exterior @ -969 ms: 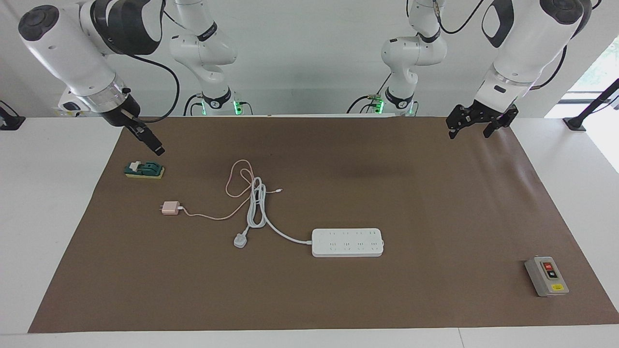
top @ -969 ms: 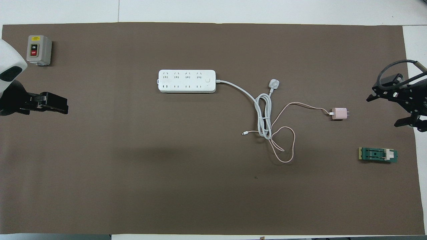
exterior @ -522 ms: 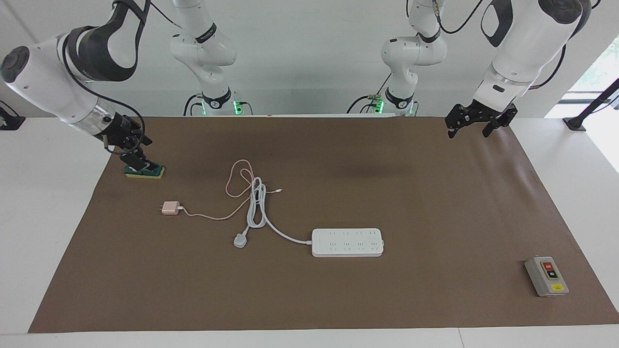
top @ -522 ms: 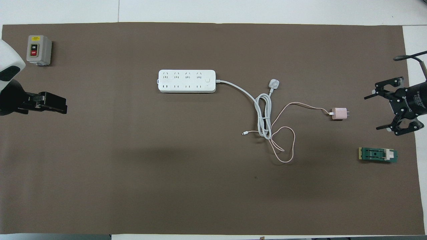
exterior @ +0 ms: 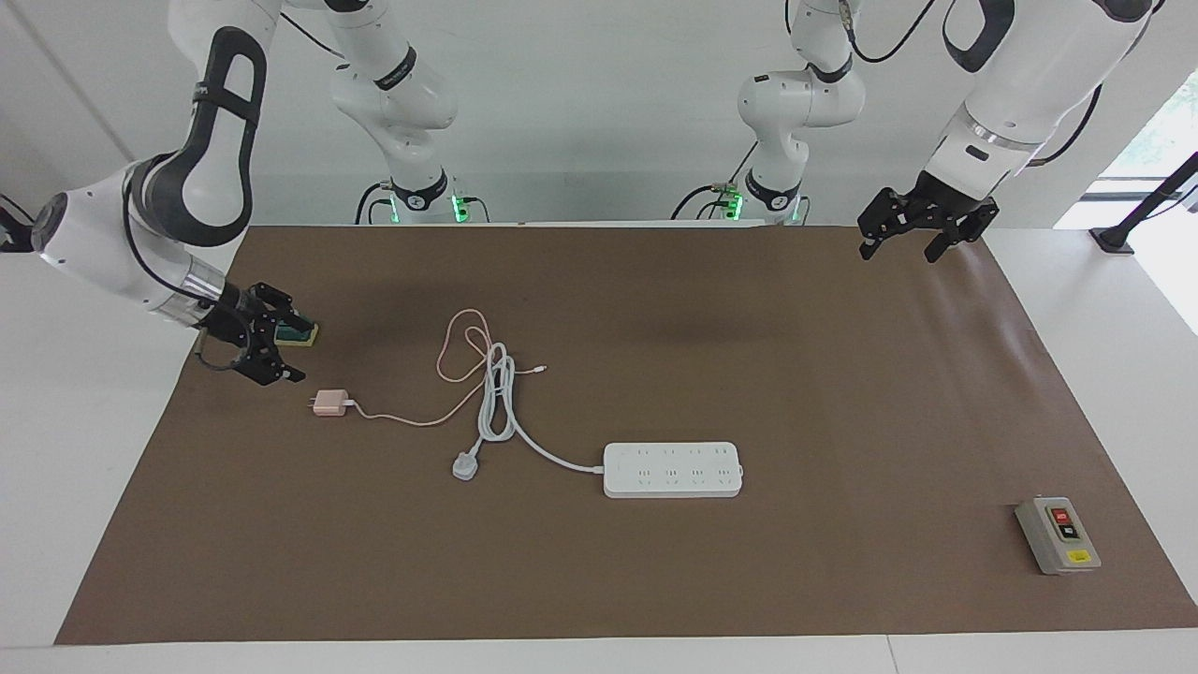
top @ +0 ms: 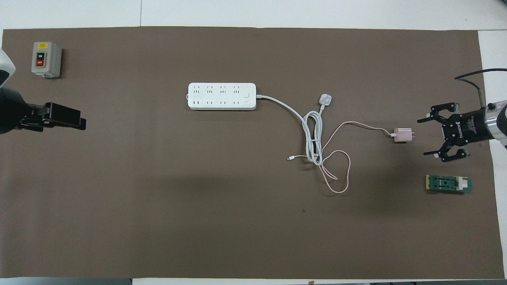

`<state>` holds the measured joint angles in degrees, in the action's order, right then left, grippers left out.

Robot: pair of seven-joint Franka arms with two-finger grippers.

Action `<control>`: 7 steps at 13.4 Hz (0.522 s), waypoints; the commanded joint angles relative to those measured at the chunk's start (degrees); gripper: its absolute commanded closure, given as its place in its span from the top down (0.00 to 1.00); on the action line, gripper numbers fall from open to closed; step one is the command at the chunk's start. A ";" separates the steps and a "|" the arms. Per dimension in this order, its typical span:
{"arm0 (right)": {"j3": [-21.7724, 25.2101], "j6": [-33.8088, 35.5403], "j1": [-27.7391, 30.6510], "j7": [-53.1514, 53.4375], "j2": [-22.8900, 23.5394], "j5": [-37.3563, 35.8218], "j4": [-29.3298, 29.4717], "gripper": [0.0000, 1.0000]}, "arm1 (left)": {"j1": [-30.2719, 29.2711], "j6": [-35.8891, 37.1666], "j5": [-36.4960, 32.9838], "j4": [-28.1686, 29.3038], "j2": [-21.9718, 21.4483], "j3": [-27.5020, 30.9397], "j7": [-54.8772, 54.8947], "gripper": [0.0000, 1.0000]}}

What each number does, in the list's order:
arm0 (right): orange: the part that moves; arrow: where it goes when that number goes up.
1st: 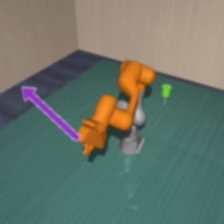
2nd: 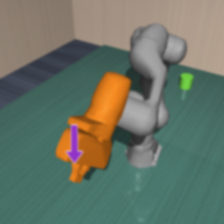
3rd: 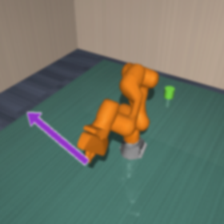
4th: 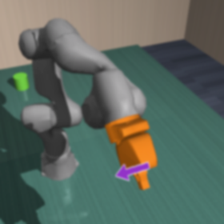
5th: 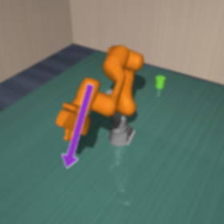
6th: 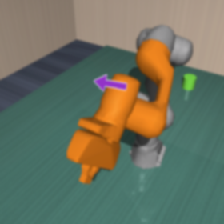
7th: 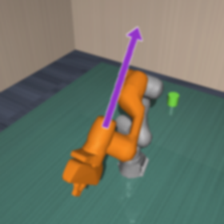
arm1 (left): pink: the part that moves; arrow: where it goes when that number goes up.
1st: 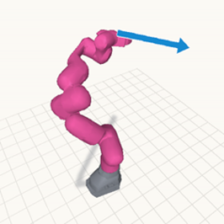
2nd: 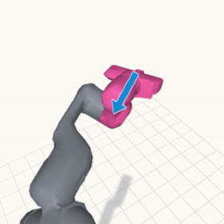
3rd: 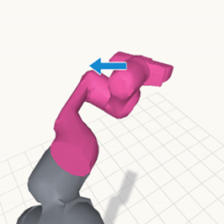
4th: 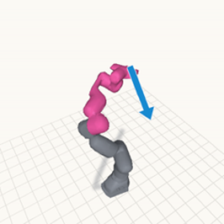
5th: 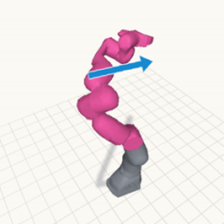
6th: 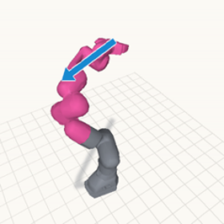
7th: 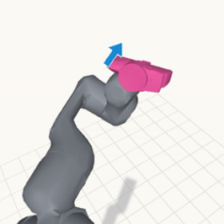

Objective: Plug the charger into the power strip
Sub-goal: 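Move the right gripper to the pink charger and grasp it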

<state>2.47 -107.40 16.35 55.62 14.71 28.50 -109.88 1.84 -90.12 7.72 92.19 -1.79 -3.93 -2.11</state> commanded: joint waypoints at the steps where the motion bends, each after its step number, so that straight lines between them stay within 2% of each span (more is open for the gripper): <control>1: -0.62 -2.27 0.79 -0.94 4.18 4.19 1.96 1.00 | -0.26 0.03 2.91 0.09 0.12 0.15 0.79 1.00; 5: -0.62 -5.35 1.14 -5.51 7.70 4.46 2.48 1.00 | 2.47 -4.62 6.86 1.06 0.56 -0.55 -0.08 1.00; 7: -0.62 -5.62 1.49 -5.61 8.50 5.59 2.39 1.00 | 3.34 -6.46 11.25 3.07 0.91 -0.47 -0.96 1.00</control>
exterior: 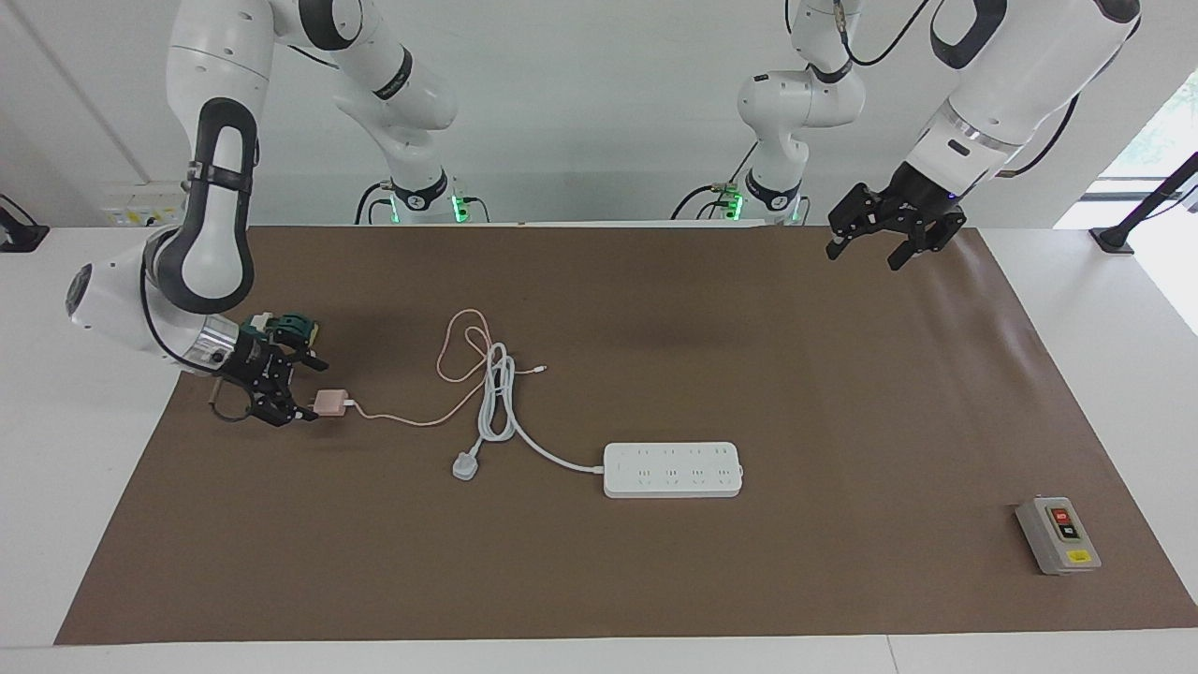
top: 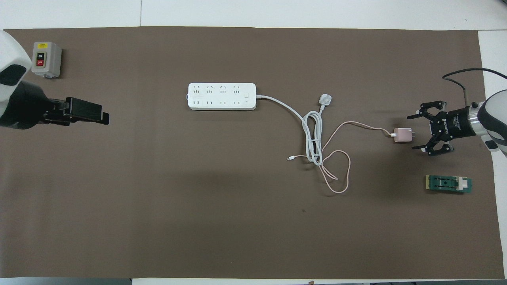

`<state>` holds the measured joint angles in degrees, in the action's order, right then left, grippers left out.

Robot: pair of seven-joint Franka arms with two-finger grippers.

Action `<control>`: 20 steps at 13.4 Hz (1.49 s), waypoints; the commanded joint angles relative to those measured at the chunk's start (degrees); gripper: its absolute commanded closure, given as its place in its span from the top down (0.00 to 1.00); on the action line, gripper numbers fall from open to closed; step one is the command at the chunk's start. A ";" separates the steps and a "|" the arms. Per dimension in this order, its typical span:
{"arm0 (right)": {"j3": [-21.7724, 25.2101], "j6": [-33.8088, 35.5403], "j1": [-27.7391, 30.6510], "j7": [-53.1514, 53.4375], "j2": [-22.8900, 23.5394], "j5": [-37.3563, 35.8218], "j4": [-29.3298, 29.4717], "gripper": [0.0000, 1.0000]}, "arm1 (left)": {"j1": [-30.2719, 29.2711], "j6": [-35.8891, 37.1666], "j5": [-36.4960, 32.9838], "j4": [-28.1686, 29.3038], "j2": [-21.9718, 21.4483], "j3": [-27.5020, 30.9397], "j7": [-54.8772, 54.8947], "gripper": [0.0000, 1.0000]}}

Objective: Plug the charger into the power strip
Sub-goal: 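Move the right gripper to the pink charger and grasp it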

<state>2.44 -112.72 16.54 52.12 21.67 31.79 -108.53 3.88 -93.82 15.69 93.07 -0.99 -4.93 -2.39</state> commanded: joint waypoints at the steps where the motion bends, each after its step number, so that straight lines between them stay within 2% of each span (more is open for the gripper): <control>1: -0.60 -0.74 1.30 -2.46 1.62 2.84 0.43 1.00 | 1.48 -4.17 4.43 3.43 0.20 0.45 -1.04 1.00; 3: -0.60 -1.63 1.39 -2.90 1.62 2.93 -0.54 1.00 | 0.78 -4.36 12.48 4.49 1.07 0.54 -0.34 1.00; 5: -0.59 -1.28 2.61 -3.34 1.44 2.93 -1.24 1.00 | 0.78 -4.53 17.34 4.66 1.51 0.45 -0.16 1.00; 6: -0.60 -1.36 2.79 -3.95 1.27 2.93 -2.03 1.00 | 0.26 -4.36 22.58 6.23 1.43 0.63 2.19 1.00; 11: -0.60 -2.07 2.71 -4.48 0.91 2.93 -3.27 1.00 | -3.60 -5.68 47.21 20.99 -0.42 0.89 20.98 1.00; 13: -0.60 -2.07 2.62 -4.57 0.91 3.02 -3.36 1.00 | -3.96 -3.23 51.78 22.85 -0.77 0.80 22.25 1.00; 14: -0.60 -2.07 2.53 -4.57 0.91 2.93 -3.36 0.97 | -4.92 -1.21 56.86 25.39 -0.68 0.80 22.34 1.00; 15: -0.60 -1.98 2.62 -4.66 0.91 2.93 -3.36 0.76 | -5.11 -0.32 60.74 27.41 -0.51 0.80 22.43 1.00; 17: -0.60 -1.98 2.62 -5.71 0.91 2.93 -3.10 0.39 | -4.41 1.17 64.19 29.53 -0.07 0.72 23.04 1.00; 19: -0.68 -1.28 2.00 -5.10 0.91 3.02 -2.22 0.06 | -2.31 1.97 68.31 31.73 0.46 0.63 24.09 1.00; 20: -1.03 -1.19 1.91 -4.40 1.00 3.19 -1.17 0.00 | -0.90 1.36 70.86 32.52 1.24 0.72 28.01 1.00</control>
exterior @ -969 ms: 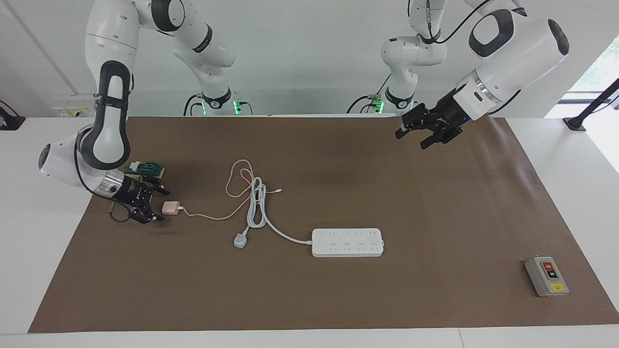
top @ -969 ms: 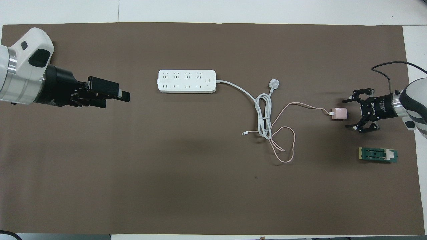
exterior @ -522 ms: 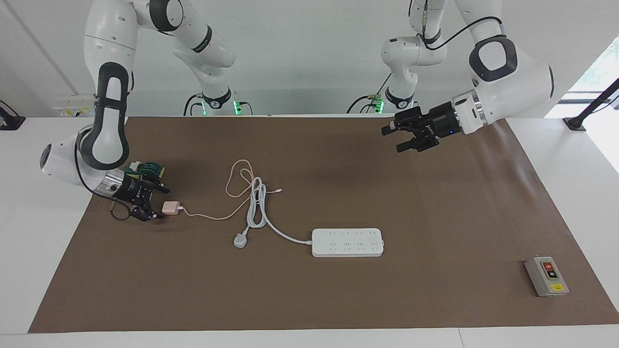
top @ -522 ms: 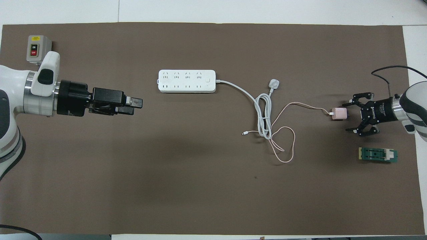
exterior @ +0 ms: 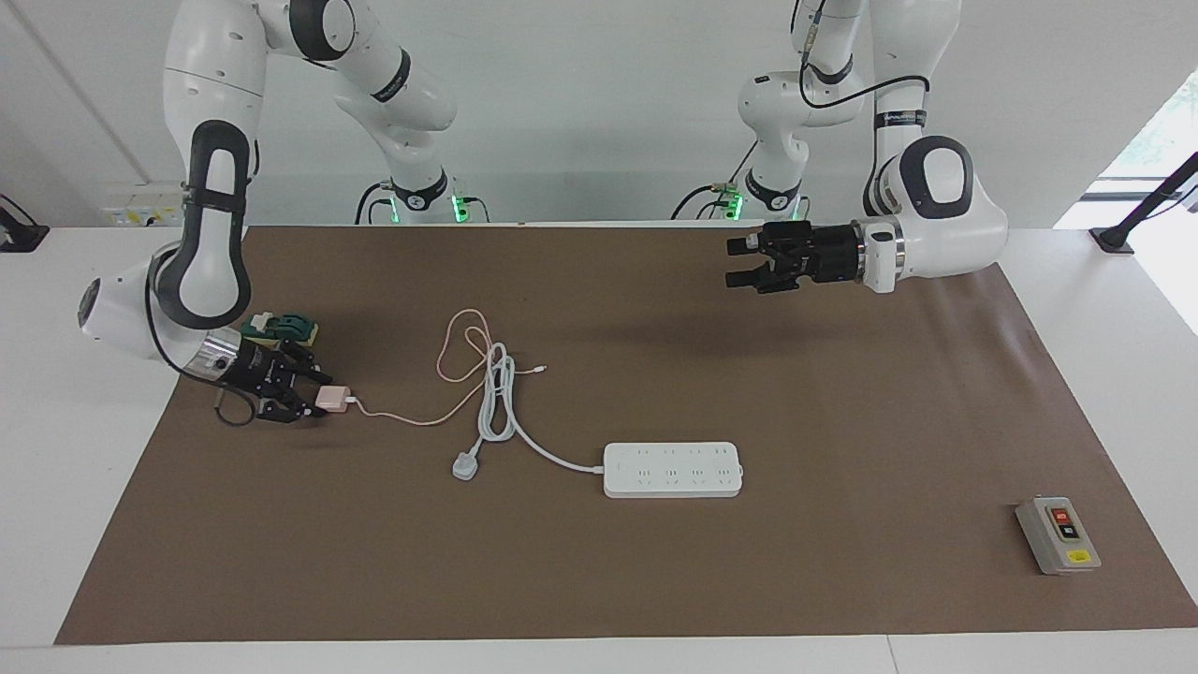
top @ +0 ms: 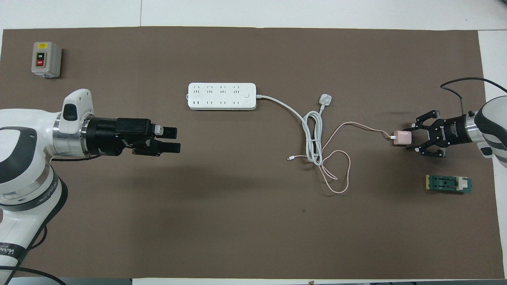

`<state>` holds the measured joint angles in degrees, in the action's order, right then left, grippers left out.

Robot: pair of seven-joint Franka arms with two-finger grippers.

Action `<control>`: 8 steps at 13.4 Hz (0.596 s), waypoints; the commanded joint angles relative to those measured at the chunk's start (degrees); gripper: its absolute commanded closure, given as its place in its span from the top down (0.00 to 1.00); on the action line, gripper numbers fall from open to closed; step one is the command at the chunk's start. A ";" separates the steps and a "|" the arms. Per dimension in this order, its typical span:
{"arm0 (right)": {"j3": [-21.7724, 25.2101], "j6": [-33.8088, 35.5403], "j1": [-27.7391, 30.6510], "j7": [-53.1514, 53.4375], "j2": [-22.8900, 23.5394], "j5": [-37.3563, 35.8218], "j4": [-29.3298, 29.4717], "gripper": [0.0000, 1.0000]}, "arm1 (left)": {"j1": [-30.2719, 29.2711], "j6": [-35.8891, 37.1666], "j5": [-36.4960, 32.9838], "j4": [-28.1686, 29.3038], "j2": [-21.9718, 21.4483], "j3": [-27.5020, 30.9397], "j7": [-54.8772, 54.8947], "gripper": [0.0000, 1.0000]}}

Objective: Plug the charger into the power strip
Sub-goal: 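Move the right gripper to the pink charger and grasp it, then carry the pink charger toward the left gripper while the left gripper waits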

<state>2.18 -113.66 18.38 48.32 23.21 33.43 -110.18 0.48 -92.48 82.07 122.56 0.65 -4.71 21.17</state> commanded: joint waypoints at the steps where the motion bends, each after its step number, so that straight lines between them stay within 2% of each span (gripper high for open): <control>1: -1.12 0.19 -0.79 1.40 -0.45 1.90 1.71 0.00 | 3.90 -1.20 5.72 3.29 0.74 0.49 7.80 1.00; 5: -2.34 8.97 -2.03 9.05 -0.45 3.48 11.10 0.00 | 7.87 -5.42 12.84 2.86 3.83 0.67 9.76 1.00; 8: -5.77 9.78 -3.69 15.46 -3.60 3.66 12.71 0.00 | 8.57 -6.22 14.60 3.21 5.40 0.67 13.88 1.00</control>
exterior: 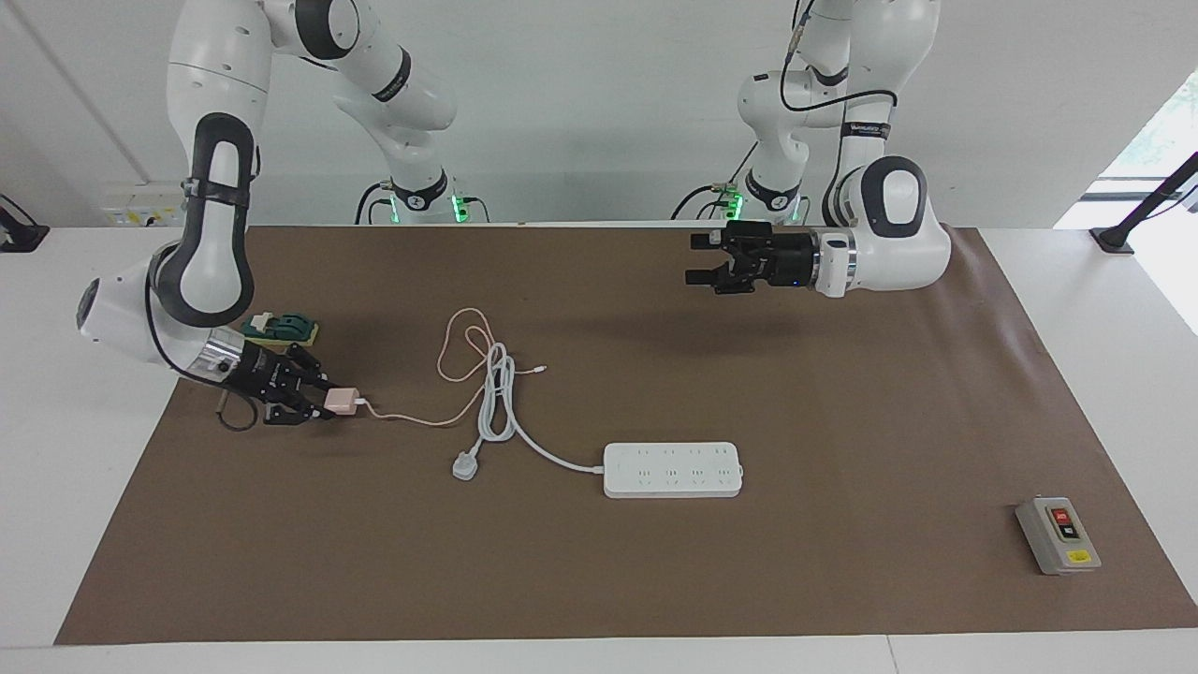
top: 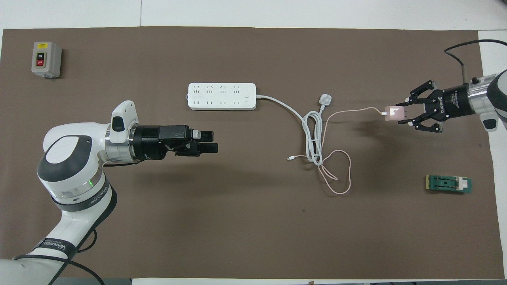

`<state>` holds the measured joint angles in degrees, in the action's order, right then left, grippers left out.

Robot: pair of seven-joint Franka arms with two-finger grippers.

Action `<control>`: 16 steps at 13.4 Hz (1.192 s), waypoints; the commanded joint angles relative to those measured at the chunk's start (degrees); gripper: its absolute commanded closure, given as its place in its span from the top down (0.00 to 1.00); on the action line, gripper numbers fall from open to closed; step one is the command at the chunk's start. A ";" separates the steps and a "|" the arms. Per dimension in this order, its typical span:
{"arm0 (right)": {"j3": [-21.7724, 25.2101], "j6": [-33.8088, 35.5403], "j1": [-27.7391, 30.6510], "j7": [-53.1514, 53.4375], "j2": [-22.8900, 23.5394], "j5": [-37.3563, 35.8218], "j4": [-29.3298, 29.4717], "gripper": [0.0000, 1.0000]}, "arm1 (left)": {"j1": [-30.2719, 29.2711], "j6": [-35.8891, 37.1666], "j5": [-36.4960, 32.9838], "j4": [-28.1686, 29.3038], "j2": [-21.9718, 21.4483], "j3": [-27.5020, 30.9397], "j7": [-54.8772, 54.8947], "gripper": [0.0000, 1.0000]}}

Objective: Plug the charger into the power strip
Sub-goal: 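Carry the pink charger toward the left gripper while the left gripper waits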

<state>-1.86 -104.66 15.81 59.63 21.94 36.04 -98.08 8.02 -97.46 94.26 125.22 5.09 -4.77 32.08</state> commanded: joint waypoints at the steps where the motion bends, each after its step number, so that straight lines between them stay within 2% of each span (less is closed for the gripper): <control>1: -1.83 0.77 -3.04 7.31 -3.56 1.05 0.61 0.00 | 1.29 -2.20 2.94 0.55 1.41 0.81 4.21 1.00; 3: -1.84 -0.10 -7.79 12.06 -5.40 2.36 0.61 0.00 | 1.91 -5.54 2.85 0.55 1.68 0.90 4.48 1.00; 6: -1.83 -2.64 -13.59 15.76 -6.38 3.95 0.53 0.00 | 1.82 -5.11 2.77 0.82 1.77 0.90 5.01 1.00; 11: -1.75 -16.26 -25.45 27.98 -5.94 5.27 0.52 0.00 | 1.82 -3.18 3.64 0.82 1.77 0.81 5.62 1.00; 16: -1.75 -20.58 -34.16 37.04 -5.50 4.75 0.35 0.00 | 1.99 -3.79 3.56 0.82 2.38 0.81 5.80 1.00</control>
<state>-3.84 -123.81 -15.78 94.78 16.34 40.02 -97.18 8.82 -101.24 96.34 125.24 7.19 -4.77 36.27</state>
